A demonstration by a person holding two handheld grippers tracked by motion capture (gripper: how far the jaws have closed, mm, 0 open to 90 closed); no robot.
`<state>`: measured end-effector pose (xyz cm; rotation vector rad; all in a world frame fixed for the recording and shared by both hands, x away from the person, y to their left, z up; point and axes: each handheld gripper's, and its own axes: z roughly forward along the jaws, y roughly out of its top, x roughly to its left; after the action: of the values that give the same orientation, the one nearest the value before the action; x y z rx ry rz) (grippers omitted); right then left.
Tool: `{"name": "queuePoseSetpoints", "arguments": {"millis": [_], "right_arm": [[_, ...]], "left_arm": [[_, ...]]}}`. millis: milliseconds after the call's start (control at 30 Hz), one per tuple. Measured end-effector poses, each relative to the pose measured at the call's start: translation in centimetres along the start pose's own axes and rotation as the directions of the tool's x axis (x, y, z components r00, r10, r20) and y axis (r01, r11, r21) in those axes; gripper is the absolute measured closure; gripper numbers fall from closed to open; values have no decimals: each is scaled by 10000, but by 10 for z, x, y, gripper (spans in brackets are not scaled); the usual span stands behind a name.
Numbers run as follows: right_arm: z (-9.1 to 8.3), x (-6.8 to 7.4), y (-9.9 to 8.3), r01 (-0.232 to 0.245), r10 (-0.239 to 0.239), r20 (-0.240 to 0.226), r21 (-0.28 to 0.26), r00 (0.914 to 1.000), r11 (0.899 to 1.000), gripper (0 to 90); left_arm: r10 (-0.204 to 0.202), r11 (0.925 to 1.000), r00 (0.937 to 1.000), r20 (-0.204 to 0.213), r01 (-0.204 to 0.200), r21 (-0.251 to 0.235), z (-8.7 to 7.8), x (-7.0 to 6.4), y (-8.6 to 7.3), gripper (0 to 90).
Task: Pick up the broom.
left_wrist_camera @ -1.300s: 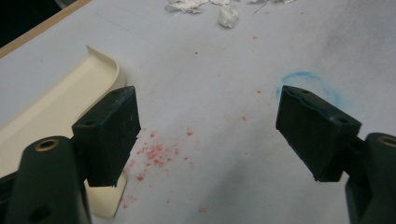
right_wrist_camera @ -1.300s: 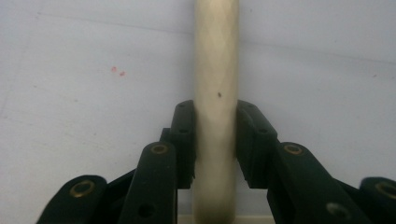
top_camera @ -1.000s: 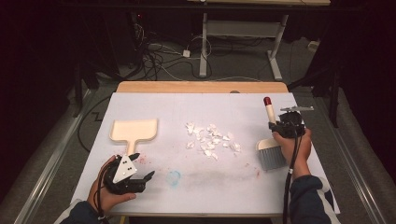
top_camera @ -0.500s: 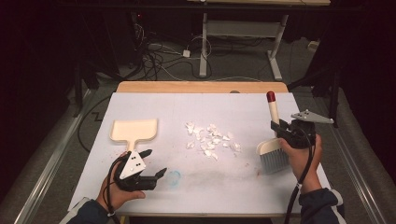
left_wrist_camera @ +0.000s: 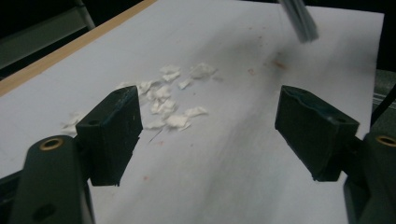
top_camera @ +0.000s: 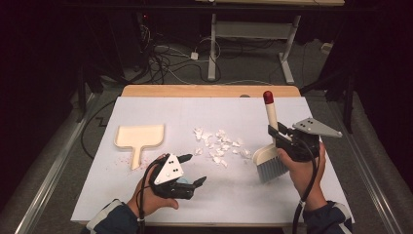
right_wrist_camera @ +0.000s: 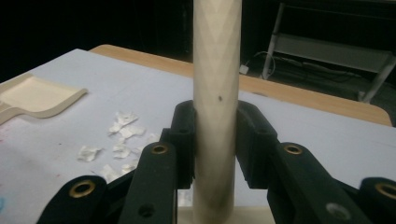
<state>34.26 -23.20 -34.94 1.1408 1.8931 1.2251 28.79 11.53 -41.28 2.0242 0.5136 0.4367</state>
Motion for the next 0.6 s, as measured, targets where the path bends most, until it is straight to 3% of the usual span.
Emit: {"name": "queuePoseSetpoints", "arguments": {"millis": [333, 367, 500, 533, 600], "right_arm": [[1, 37, 0, 333, -351, -432, -420, 9984, 9986, 711], [2, 46, -1, 342, -368, -475, -545, 9982, 9979, 711], [2, 61, -3, 555, -605, -672, -749, 9959, 9956, 711], [2, 65, -4, 586, -645, -685, -850, 9956, 9947, 710], [1, 73, -6, 648, -729, -751, -1056, 9945, 9923, 710]], "left_arm": [[-105, 9987, 9971, 752, 143, -499, 27, -17, 28, 231], [-163, 9984, 9964, 835, 207, -517, 31, -19, 30, 238], [-368, 9969, 9930, 1122, 442, -643, 41, -24, 35, 270], [-443, 9949, 9885, 1445, 567, -828, 45, -26, 37, 297], [-522, 9940, 9886, 1414, 651, -882, 48, -27, 39, 305]]}}
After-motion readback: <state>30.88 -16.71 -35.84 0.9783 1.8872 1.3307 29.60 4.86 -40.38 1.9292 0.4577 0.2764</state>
